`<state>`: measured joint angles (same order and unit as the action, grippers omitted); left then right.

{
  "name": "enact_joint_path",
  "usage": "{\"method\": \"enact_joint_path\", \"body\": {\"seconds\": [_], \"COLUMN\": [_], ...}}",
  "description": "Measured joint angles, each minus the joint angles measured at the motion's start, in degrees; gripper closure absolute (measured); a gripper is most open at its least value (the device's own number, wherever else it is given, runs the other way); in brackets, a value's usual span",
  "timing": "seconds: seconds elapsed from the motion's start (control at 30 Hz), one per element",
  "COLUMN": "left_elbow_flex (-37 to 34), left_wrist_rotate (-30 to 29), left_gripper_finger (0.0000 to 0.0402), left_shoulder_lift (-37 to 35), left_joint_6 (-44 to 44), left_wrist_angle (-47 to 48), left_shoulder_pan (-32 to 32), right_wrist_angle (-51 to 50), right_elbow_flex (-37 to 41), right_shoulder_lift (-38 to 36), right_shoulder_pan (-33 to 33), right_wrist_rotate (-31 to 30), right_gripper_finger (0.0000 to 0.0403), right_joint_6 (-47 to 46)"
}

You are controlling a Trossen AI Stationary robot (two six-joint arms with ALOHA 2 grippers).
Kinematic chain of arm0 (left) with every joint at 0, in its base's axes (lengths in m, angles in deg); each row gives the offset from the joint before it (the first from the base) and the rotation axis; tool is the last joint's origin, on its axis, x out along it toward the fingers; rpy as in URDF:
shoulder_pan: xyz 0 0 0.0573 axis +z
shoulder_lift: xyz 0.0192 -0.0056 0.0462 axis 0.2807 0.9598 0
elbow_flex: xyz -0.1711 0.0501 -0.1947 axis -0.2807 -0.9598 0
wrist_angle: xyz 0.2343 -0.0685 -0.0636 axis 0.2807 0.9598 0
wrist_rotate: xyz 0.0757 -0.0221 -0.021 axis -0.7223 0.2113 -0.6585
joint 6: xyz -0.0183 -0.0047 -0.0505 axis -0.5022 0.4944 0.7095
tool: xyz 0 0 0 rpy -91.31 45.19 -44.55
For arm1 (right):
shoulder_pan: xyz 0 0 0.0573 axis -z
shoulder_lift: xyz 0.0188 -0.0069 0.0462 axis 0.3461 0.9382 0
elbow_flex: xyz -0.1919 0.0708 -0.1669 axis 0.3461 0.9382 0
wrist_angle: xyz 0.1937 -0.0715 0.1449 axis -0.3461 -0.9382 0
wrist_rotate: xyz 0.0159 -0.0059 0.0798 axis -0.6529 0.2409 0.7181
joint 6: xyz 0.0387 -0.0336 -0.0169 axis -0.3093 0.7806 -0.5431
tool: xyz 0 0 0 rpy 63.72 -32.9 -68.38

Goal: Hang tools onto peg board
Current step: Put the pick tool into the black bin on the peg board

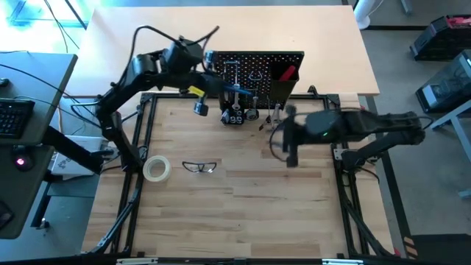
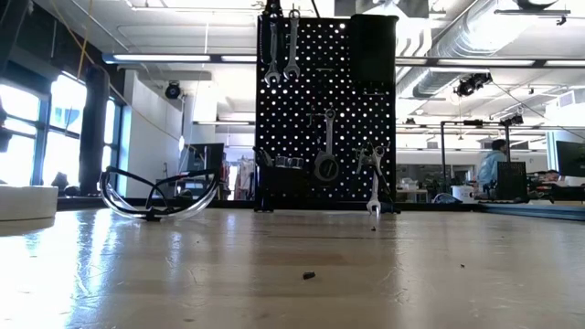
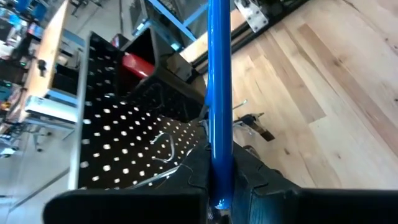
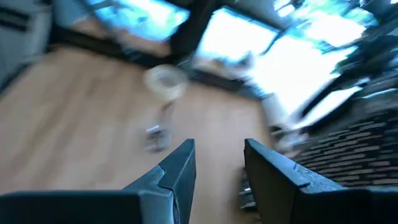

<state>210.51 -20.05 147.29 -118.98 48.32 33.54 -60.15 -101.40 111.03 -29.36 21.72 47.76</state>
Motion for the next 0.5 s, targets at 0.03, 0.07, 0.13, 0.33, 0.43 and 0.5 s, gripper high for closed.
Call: {"method": "enact_joint_path", "body": {"seconds": [0.03,0.07,0.13,0.33,0.43,0.5], "left_elbow_flex": [-0.03,-0.03,-0.03,-0.05,-0.05,-0.05], "left_wrist_rotate": [-0.05,-0.03,-0.13,-0.14,-0.10,-0.08], "left_gripper_finger": [0.0389,0.0389,0.0389,0.0389,0.0389,0.0389], "left_shoulder_lift": [0.51,1.05,2.06,4.45,4.82,5.06], "left_joint_6": [0.00,-0.02,-0.06,-0.17,-0.11,0.01], "left_wrist_angle": [0.03,0.05,0.03,-0.10,-0.08,-0.40], "left_shoulder_pan": [0.00,0.02,0.05,0.04,0.04,0.04], "right_wrist_angle": [0.06,0.42,2.01,1.59,0.68,-0.26], "right_elbow_flex": [-1.52,-2.96,-5.72,-11.92,-13.77,-14.87], "right_shoulder_lift": [-0.07,-0.08,0.14,2.44,4.38,6.07], "right_shoulder_pan": [0.15,0.43,1.10,3.58,4.93,6.01], "right_wrist_rotate": [-1.70,-2.95,-4.58,-1.45,-1.28,-1.28], "right_gripper_finger": [0.0275,0.0277,0.0280,0.0282,0.0282,0.0282], "right_joint_6": [1.71,3.07,5.21,10.43,12.06,13.13]}}
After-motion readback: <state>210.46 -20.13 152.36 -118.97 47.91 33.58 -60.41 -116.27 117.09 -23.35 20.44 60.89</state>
